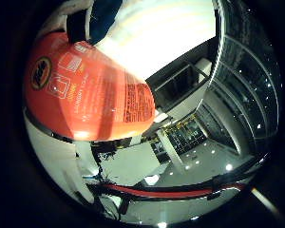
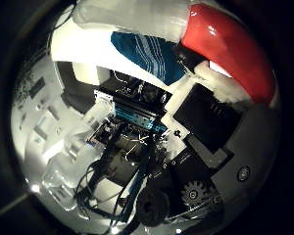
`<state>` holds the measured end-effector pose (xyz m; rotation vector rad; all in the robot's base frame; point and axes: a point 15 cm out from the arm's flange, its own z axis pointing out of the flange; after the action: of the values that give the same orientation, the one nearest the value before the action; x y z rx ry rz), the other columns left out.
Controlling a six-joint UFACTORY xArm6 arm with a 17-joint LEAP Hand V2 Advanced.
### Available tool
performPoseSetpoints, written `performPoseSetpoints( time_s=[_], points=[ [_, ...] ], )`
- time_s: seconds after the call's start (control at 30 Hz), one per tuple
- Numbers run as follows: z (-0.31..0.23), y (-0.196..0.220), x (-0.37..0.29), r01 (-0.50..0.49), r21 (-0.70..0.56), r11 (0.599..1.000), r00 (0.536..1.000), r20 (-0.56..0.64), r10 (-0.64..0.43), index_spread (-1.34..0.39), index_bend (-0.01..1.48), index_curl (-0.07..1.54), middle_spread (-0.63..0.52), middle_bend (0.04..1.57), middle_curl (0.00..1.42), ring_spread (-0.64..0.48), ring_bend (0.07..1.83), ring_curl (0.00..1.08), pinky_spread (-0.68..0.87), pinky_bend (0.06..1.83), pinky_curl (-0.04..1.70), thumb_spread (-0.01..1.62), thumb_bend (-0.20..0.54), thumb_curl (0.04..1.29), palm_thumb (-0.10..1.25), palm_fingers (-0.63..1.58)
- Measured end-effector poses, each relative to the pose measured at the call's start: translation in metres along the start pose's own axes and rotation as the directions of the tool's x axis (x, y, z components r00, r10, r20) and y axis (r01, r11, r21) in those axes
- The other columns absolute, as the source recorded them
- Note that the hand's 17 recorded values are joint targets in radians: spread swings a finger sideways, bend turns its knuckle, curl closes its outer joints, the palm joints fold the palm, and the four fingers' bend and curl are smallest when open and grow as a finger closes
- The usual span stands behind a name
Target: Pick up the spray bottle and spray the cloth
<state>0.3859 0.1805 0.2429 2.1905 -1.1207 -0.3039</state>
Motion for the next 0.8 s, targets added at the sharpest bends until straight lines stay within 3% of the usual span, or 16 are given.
performPoseSetpoints(
  time_s=[0.43,0.8],
  points=[
    [0.005,-0.006,-0.003,0.004,-0.013,1.000,1.000,-0.004,-0.004,-0.19,1.17,0.69,-0.07,1.36,0.59,-0.15,1.47,0.57,-0.23,1.00,1.30,0.92,-0.015,0.83,1.00,1.21],
    [-0.019,0.014,0.002,0.010,0.071,0.997,0.999,0.032,-0.012,-0.19,1.17,0.70,-0.07,1.36,0.59,-0.15,1.47,0.58,-0.23,1.01,1.30,0.92,-0.015,0.83,0.99,1.20]
  ],
)
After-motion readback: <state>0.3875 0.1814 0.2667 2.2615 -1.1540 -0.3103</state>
